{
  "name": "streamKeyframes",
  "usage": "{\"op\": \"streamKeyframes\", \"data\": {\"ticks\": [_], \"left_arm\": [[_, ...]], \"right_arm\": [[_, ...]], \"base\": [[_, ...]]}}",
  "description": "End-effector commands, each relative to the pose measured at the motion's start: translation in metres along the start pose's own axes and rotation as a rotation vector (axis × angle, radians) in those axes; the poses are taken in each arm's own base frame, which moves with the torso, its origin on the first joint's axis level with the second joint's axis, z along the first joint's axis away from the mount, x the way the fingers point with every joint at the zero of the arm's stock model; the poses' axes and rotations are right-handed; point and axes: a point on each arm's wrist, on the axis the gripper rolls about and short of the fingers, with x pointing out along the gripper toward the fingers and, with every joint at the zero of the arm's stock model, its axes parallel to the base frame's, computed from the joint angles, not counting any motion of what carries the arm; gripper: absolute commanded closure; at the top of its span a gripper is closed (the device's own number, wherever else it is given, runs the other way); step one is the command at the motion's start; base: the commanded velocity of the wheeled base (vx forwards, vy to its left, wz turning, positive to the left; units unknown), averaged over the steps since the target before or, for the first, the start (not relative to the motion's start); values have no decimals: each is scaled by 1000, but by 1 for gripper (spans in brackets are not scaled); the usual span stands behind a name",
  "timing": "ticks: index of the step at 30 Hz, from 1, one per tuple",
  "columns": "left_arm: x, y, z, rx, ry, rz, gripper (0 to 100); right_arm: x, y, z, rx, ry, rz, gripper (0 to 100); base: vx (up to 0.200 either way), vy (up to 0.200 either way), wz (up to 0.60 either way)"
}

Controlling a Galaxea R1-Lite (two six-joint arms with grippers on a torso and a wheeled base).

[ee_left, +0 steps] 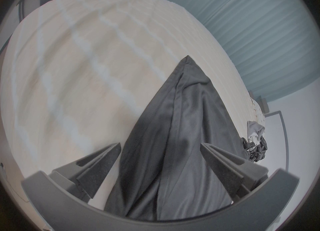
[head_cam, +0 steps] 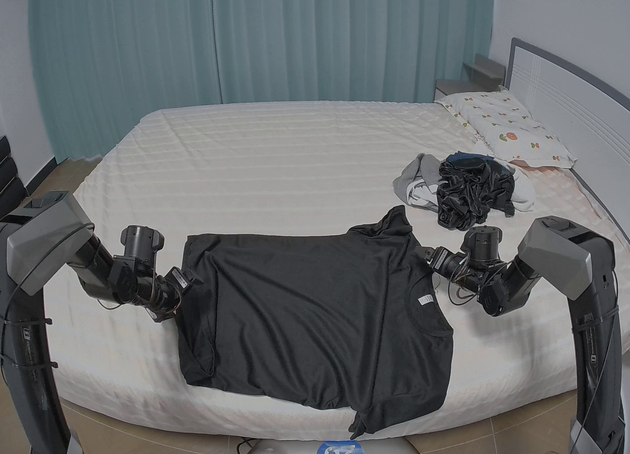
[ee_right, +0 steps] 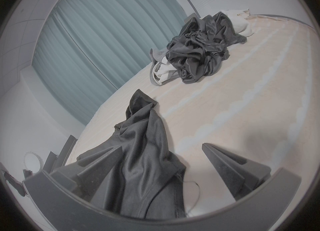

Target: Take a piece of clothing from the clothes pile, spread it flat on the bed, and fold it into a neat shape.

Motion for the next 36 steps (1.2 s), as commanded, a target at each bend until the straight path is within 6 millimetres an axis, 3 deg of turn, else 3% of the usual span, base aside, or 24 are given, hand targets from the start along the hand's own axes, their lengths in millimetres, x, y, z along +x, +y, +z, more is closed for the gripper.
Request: {"op": "streamKeyframes", "data": {"ticks": [1,4,8,17,23,24,27,32,33,34,36], "left_arm": [[-23,8,-11,-36,11,-11,0],[-32,18,-20,-50,3,-20,0],[-35,26,-27,-47,-15,-35,0],[-47,36,-38,-49,-5,-23,0],[-50,45,-48,-64,23,-11,0],[-50,46,-49,-71,23,-14,0],[-51,47,-53,-77,22,-30,0],[-57,52,-64,-56,30,-44,0],[-60,49,-69,-39,27,-69,0],[-60,49,-69,-39,27,-69,0],[-60,37,-78,4,17,-98,0]], "right_arm": [[23,-9,-13,3,38,-10,100],[29,-18,-14,11,63,-41,100],[31,-23,-1,19,25,-44,100],[32,-31,54,33,-140,-30,100],[33,-33,51,24,-136,-30,100],[34,-34,49,20,-132,-33,0],[33,-33,48,13,-131,-33,0],[6,-32,54,-17,-124,-40,0],[-12,-31,53,-22,-112,-31,0],[-12,-31,53,-22,-112,-31,0],[-37,-27,50,-28,-120,-12,0]], "base": [[0,0,0],[0,0,0],[0,0,0],[0,0,0],[0,0,0],[0,0,0],[0,0,0],[0,0,0],[0,0,0],[0,0,0],[0,0,0]]}}
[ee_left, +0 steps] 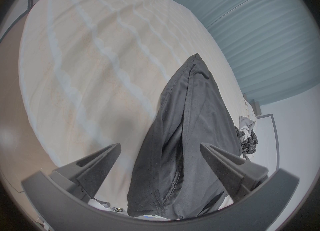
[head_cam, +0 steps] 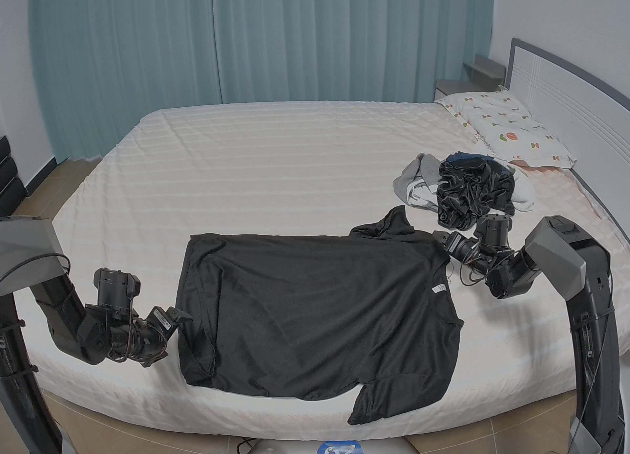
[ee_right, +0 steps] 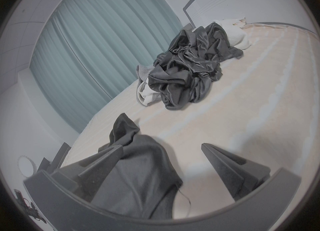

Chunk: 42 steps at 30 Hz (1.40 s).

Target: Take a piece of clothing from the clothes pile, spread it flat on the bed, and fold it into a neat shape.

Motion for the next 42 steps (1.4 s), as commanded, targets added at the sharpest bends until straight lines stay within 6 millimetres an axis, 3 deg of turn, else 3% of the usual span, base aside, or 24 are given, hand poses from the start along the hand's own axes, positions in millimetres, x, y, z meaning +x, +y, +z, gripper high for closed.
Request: {"op": "streamKeyframes", "data": {"ticks": [1,3,5,6,9,17,23,31,42], "left_arm": [[-5,-15,-22,78,-4,-46,0],[-5,-15,-22,78,-4,-46,0],[-7,-35,-40,151,-72,-46,0],[-7,-35,-40,151,-72,-46,0],[-7,-60,-55,205,-173,-64,0],[-2,-70,-61,228,-174,-81,0],[11,-63,-65,248,-150,-42,0],[31,-56,-69,269,-126,4,0],[37,-48,-72,302,-140,60,0]], "right_arm": [[-57,11,15,-19,-23,37,0],[-57,11,15,-19,-23,37,0],[-91,17,13,-20,-15,36,0],[-91,17,13,-20,-15,36,0],[-125,25,9,-23,27,32,0],[-168,44,-10,-73,58,77,0],[-180,47,-27,-107,90,96,0],[-181,43,-31,-105,90,74,0],[-179,41,-34,-106,102,70,0]], "base": [[0,0,0],[0,0,0],[0,0,0],[0,0,0],[0,0,0],[0,0,0],[0,0,0],[0,0,0],[0,0,0]]}}
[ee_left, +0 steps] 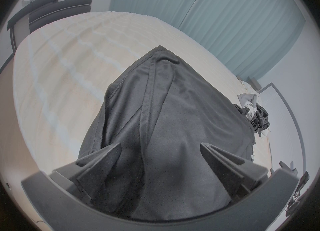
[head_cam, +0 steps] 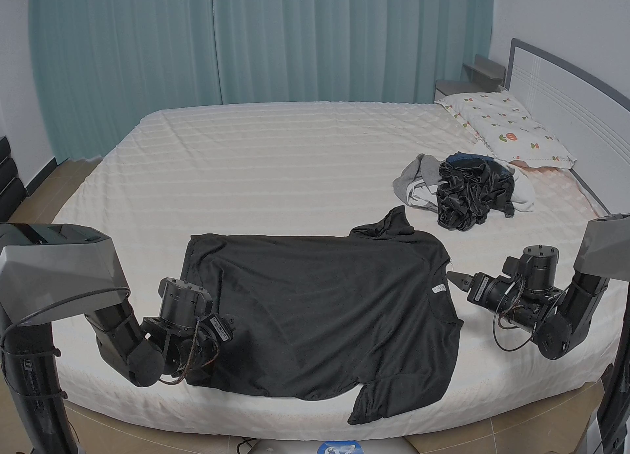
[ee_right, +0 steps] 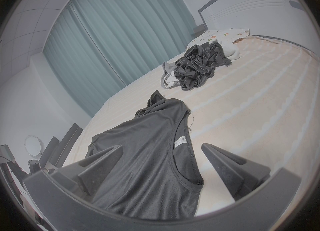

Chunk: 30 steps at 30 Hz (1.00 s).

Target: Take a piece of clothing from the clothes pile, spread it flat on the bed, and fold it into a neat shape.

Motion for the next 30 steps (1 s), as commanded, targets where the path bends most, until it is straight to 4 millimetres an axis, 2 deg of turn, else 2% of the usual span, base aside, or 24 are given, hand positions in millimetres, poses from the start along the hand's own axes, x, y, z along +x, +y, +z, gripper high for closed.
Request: {"op": "streamKeyframes", "data": {"ticks": [1,3,4,11,19,22,30], "left_arm": [[7,5,-5,6,7,34,0],[8,7,-8,14,13,47,0],[8,7,-8,15,15,49,100],[3,20,-7,75,-7,131,100],[-13,37,9,34,-61,182,100],[-20,43,19,3,-80,187,100],[-22,60,27,-34,-39,184,100]], "right_arm": [[2,-2,-2,3,8,-3,0],[4,-2,-3,4,10,-6,0],[4,-3,-3,3,9,-7,0],[5,-5,-5,2,-9,1,0],[5,-4,-6,-1,-3,1,0],[1,-5,-9,0,10,-3,0],[-11,-11,-21,12,78,-14,0]], "base": [[0,0,0],[0,0,0],[0,0,0],[0,0,0],[0,0,0],[0,0,0],[0,0,0]]}}
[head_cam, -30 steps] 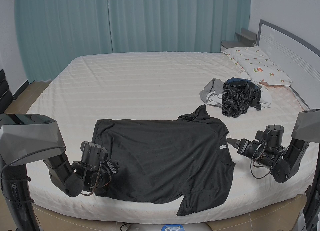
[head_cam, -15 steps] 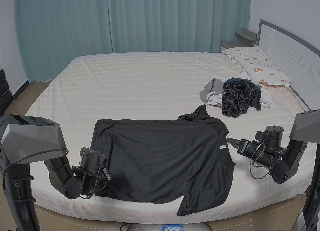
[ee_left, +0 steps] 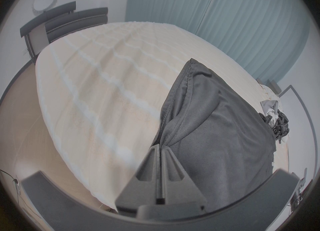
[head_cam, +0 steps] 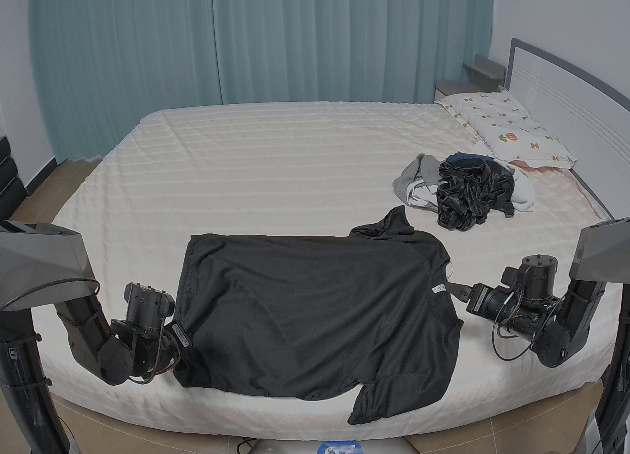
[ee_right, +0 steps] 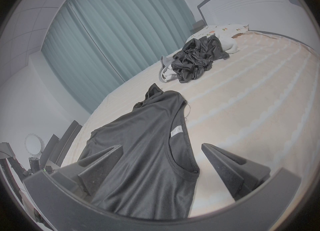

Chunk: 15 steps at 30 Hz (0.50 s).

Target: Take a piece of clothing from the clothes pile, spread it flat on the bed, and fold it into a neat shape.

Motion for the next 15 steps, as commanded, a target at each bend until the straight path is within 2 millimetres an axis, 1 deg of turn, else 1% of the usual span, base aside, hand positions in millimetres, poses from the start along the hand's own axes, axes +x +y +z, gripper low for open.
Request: {"op": "streamKeyframes", "data": {"ticks": [1,5,8,13,15], "left_arm": [[-2,11,6,-32,23,-12,100],[-1,20,14,-72,53,-28,100],[0,33,18,-107,73,-18,100],[0,44,26,-155,105,-53,100],[2,47,29,-172,121,-68,100]], "right_arm": [[-7,-4,-8,11,47,-3,0],[-14,-5,-18,16,106,12,0],[-17,-7,-24,19,139,11,0],[-16,-10,-29,30,176,23,0],[-13,-11,-38,31,215,25,0]], "base": [[0,0,0],[0,0,0],[0,0,0],[0,0,0],[0,0,0]]}}
